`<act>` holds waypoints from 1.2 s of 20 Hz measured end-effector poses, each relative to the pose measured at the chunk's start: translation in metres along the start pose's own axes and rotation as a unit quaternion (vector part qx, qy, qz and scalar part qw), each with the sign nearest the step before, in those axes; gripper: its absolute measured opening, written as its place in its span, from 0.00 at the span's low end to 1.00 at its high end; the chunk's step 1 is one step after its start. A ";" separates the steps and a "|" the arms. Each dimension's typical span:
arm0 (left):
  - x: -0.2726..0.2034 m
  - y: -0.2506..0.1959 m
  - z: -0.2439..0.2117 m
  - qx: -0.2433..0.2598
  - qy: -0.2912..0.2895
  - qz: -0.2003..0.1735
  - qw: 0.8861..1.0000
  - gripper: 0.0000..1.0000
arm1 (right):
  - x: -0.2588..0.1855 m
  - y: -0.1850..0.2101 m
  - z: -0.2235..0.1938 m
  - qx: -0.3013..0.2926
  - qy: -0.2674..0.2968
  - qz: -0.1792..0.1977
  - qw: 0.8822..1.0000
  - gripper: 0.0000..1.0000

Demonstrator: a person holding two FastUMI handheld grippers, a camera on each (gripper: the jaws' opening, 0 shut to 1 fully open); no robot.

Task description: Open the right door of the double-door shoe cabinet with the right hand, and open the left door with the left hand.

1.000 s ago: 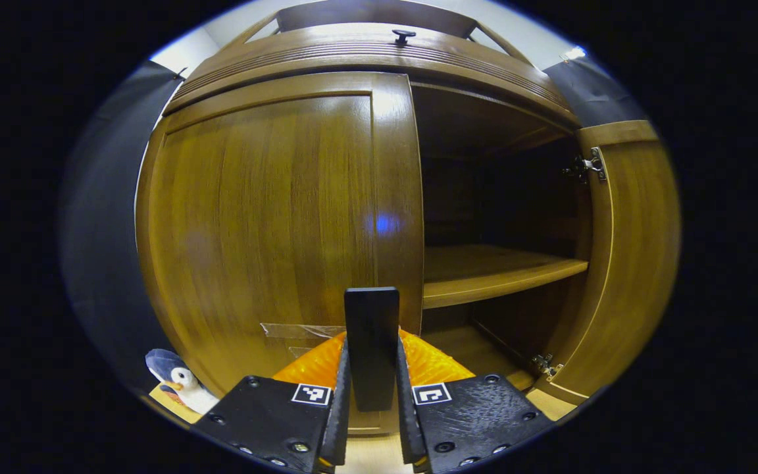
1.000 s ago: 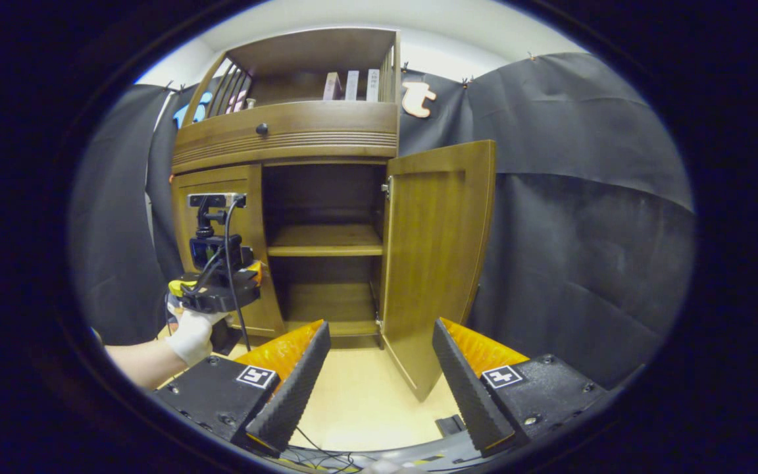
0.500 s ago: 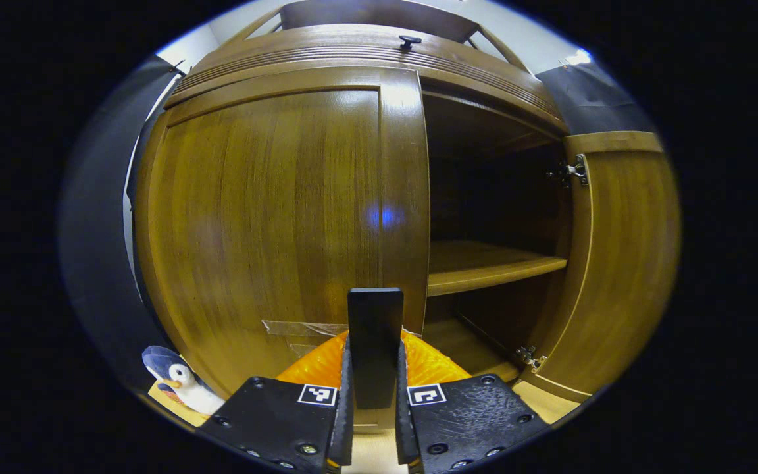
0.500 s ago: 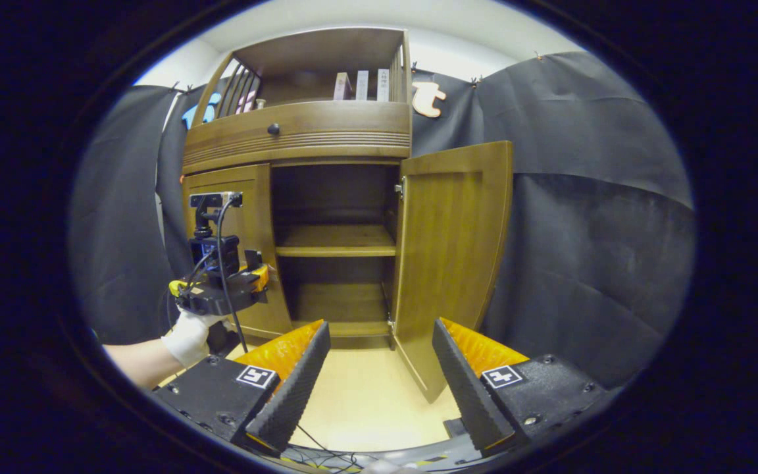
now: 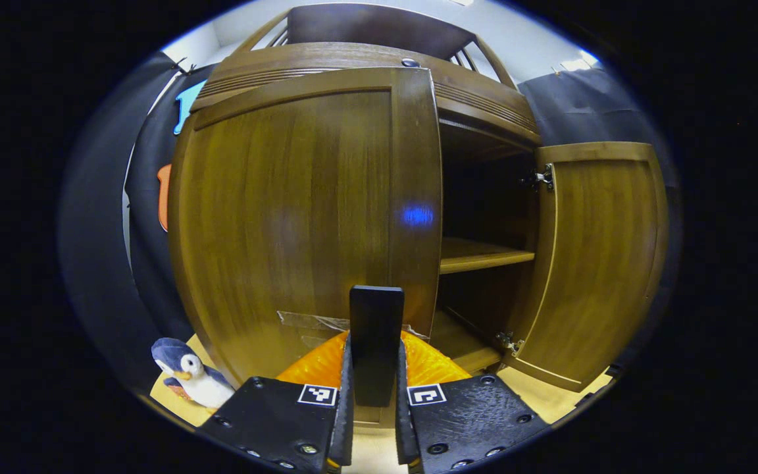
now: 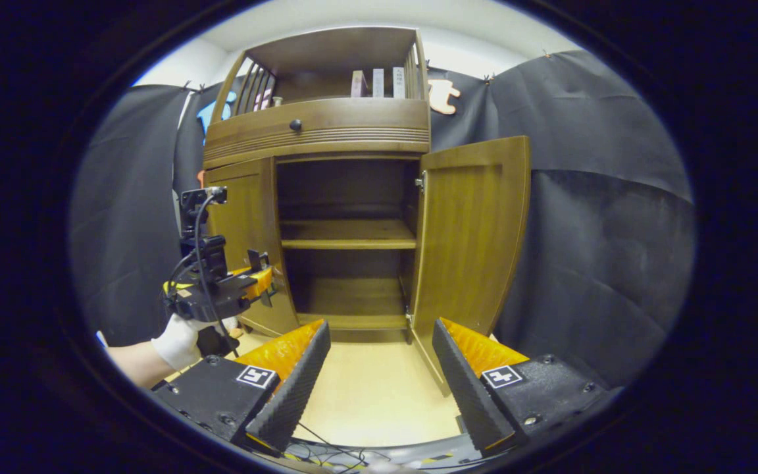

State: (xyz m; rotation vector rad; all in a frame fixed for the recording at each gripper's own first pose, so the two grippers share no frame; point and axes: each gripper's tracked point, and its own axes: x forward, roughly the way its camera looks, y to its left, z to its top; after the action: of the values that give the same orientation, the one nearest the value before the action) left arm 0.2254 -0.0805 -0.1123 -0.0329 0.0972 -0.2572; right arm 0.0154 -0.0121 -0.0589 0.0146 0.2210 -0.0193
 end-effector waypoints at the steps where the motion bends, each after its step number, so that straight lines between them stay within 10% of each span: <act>1: -0.008 0.002 0.000 0.000 0.000 -0.001 1.000 0.24 | -0.001 0.002 0.000 0.000 0.000 0.005 1.000 0.99; 21: -0.134 0.088 -0.016 -0.008 0.007 0.054 0.998 0.33 | -0.027 0.075 -0.019 -0.010 0.001 0.103 0.995 0.99; 24: -0.151 0.104 -0.017 -0.002 0.000 0.074 0.997 0.12 | -0.028 0.080 -0.021 -0.010 0.002 0.109 0.994 0.99</act>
State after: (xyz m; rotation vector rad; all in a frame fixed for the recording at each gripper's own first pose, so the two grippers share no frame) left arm 0.1048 0.0584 -0.1197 -0.0288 0.1005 -0.1097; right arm -0.0152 0.0691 -0.0717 0.0191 0.2228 0.2011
